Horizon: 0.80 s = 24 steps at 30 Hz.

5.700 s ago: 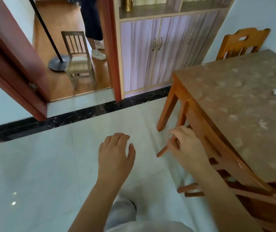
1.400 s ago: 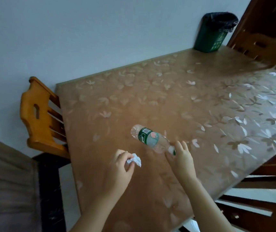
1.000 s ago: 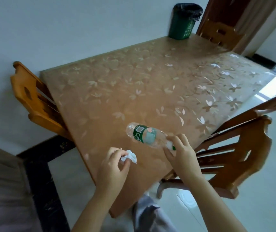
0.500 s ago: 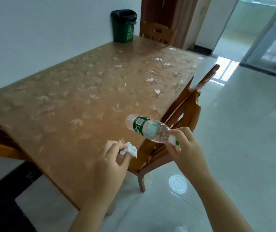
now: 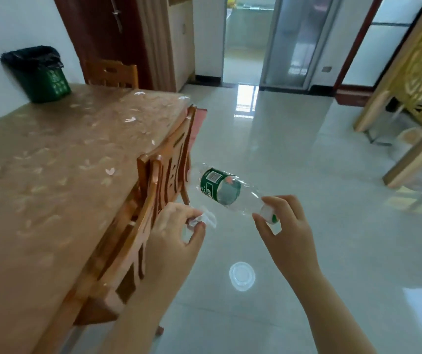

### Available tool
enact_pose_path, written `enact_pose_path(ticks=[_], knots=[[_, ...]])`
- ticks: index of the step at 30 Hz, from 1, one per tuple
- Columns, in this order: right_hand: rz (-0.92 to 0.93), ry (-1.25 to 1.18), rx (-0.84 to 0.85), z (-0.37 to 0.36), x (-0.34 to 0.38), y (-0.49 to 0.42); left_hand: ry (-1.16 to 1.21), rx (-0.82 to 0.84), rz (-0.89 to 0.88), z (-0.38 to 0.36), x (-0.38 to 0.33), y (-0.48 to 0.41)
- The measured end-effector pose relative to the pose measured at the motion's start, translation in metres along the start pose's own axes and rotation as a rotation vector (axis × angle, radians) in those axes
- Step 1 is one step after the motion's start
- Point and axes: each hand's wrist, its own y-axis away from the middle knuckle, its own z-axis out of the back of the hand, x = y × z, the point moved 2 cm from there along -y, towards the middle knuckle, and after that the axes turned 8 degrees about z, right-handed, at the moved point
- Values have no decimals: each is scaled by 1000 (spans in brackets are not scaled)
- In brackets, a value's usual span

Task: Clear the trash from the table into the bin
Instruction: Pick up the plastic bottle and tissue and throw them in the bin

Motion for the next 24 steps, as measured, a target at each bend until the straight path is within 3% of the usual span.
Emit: enact_pose_path(ticks=[6,14,24], knots=[[-143,91,0,41,-93,-3,52,169,-50,-89,-31,-28],[-305,195,59,33,-185,-21,103,299,-23,-188,-17,-95],[-118,276,247,-77,-286,-202,95,262,75,-277,55,-276]])
